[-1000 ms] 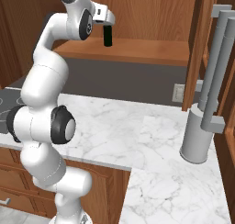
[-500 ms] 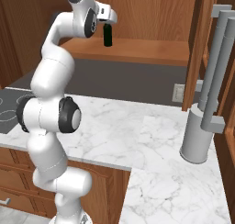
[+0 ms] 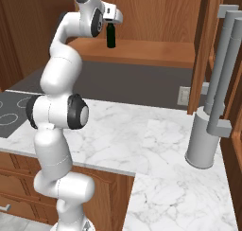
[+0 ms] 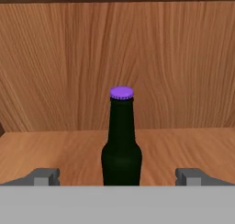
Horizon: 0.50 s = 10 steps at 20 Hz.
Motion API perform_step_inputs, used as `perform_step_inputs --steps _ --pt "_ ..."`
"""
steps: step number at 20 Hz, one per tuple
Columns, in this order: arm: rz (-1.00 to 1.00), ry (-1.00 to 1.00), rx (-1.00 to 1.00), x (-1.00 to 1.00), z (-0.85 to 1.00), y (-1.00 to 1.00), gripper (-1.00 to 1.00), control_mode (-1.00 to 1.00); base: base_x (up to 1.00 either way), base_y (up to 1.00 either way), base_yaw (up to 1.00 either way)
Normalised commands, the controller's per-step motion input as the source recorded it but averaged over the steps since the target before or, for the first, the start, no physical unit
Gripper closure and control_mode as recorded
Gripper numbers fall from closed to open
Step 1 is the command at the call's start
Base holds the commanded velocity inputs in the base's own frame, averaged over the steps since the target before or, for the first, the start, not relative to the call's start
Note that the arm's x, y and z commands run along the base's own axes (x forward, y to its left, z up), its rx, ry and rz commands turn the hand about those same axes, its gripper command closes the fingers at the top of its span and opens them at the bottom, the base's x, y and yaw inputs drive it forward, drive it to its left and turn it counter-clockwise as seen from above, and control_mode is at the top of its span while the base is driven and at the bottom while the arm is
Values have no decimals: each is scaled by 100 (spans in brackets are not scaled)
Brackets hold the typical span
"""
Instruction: Open the cabinet directly in front. Then move the beer and the cup to the dining counter with the jar on it.
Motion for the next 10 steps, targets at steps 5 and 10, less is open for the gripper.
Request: perform_step_inputs --steps 5,10 --pt "0 0 0 26 -8 0 -100 -100 0 0 0" --pt "0 0 0 19 -7 0 -100 -100 0 0 0"
